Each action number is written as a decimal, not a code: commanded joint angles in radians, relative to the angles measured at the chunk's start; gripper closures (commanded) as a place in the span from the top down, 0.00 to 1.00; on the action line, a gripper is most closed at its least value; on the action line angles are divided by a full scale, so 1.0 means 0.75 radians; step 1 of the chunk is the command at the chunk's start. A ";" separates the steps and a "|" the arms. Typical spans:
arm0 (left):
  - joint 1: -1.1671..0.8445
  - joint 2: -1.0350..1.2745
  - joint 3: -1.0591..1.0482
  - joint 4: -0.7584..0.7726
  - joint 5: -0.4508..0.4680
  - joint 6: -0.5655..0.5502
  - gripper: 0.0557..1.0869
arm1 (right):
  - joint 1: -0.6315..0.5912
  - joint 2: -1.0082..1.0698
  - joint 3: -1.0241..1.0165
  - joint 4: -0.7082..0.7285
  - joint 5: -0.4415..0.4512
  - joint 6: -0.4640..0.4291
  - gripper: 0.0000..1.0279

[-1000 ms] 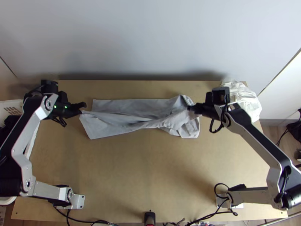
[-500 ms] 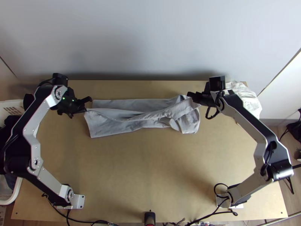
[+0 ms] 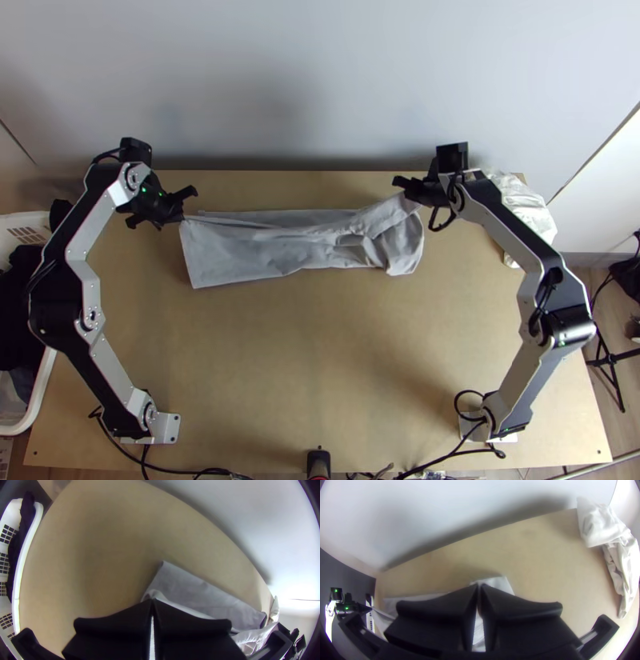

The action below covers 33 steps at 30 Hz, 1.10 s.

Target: Fold the t-shirt

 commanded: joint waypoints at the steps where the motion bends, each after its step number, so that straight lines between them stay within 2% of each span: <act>1: 0.009 0.090 0.092 -0.008 -0.011 -0.015 0.04 | 0.004 0.116 0.139 -0.037 0.008 -0.019 0.08; 8: -0.014 0.195 0.096 -0.140 -0.011 0.050 0.04 | 0.006 0.167 0.111 -0.041 0.016 -0.037 0.08; 15: -0.038 0.154 0.086 -0.136 -0.021 0.073 0.04 | 0.022 0.163 0.033 -0.039 0.016 -0.057 0.11; 17: -0.038 0.148 0.086 -0.138 -0.021 0.073 0.04 | 0.031 0.144 0.015 -0.039 0.016 -0.070 0.15; 18: -0.038 0.148 0.086 -0.138 -0.021 0.073 0.04 | 0.037 0.132 0.004 -0.039 0.016 -0.086 0.20; 19: -0.038 0.148 0.084 -0.143 -0.021 0.073 0.05 | 0.043 0.111 -0.018 -0.041 0.014 -0.113 0.33; 20: -0.038 0.148 0.082 -0.147 -0.021 0.073 0.10 | 0.051 0.089 -0.047 -0.039 0.014 -0.137 0.52; 21: -0.036 0.145 0.076 -0.147 -0.021 0.073 0.20 | 0.055 0.075 -0.073 -0.039 0.014 -0.143 0.76; 22: -0.034 0.141 0.068 -0.147 -0.021 0.073 0.35 | 0.063 0.062 -0.092 -0.041 0.014 -0.158 0.92; 23: -0.030 0.135 0.060 -0.145 -0.017 0.077 0.51 | 0.076 0.050 -0.114 -0.041 0.014 -0.180 0.96; 25: -0.020 0.109 0.035 -0.138 0.026 0.104 0.79 | 0.088 0.024 -0.149 -0.049 0.010 -0.209 0.96; 26: -0.018 0.088 0.015 -0.132 0.046 0.116 0.85 | 0.094 0.007 -0.153 -0.074 0.004 -0.217 0.96; 33: 0.034 -0.106 -0.165 -0.008 0.093 0.118 0.85 | 0.100 -0.269 -0.212 -0.117 -0.014 -0.201 0.96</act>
